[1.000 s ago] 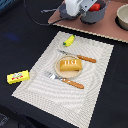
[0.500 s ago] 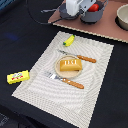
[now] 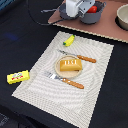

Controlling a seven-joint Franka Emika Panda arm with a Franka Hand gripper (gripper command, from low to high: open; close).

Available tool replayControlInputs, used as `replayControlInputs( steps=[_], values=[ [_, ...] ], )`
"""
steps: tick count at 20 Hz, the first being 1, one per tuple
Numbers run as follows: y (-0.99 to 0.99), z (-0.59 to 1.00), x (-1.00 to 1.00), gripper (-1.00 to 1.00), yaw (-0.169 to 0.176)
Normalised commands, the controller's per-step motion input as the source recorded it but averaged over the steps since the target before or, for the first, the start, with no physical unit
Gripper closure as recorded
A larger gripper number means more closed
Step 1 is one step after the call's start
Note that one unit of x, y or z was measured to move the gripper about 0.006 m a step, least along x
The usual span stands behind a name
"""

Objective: Interact with the objects in diverse but meaningful ways.

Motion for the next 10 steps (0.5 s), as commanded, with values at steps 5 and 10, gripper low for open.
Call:
replayControlInputs(
  steps=[5,10],
  values=[
    [0.44,0.02,0.27,1.00,0.011],
    [0.27,0.64,0.60,-1.00,-0.041]
  ],
)
